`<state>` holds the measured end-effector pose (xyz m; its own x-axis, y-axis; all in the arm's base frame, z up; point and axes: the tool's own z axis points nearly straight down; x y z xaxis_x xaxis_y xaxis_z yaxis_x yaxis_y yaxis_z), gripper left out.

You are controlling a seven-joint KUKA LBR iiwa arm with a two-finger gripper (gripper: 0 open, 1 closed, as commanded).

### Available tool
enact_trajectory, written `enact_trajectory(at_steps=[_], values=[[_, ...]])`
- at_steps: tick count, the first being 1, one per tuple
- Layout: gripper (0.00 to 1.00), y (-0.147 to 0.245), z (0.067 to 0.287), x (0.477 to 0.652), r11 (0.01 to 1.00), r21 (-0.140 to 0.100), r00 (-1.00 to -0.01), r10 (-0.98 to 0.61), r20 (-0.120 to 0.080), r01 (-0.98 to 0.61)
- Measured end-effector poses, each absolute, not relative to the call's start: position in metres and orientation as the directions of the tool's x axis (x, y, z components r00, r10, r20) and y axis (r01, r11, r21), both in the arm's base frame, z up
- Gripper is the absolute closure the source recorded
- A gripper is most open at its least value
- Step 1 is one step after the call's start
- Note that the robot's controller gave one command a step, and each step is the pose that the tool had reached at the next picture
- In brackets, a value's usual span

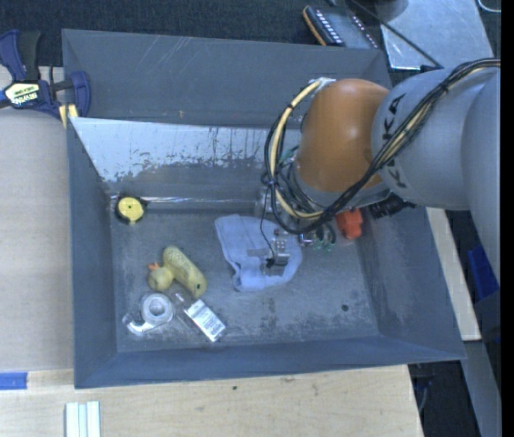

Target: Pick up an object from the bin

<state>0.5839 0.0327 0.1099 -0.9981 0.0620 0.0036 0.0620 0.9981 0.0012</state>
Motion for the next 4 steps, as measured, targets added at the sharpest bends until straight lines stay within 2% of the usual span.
enact_trajectory(at_steps=[1, 2, 3, 4], values=[[0.0, 0.004, 0.078, 0.576, 0.966, 0.002, -0.966, 0.258, -0.006, 0.258], [0.0, 0.029, 0.074, 0.575, 0.987, 0.001, -0.987, 0.162, -0.003, 0.162], [0.0, 0.043, 0.071, 0.567, 0.942, 0.004, -0.942, 0.336, -0.009, 0.336], [0.0, 0.043, 0.071, 0.566, 0.943, 0.004, -0.943, 0.334, -0.008, 0.334]])
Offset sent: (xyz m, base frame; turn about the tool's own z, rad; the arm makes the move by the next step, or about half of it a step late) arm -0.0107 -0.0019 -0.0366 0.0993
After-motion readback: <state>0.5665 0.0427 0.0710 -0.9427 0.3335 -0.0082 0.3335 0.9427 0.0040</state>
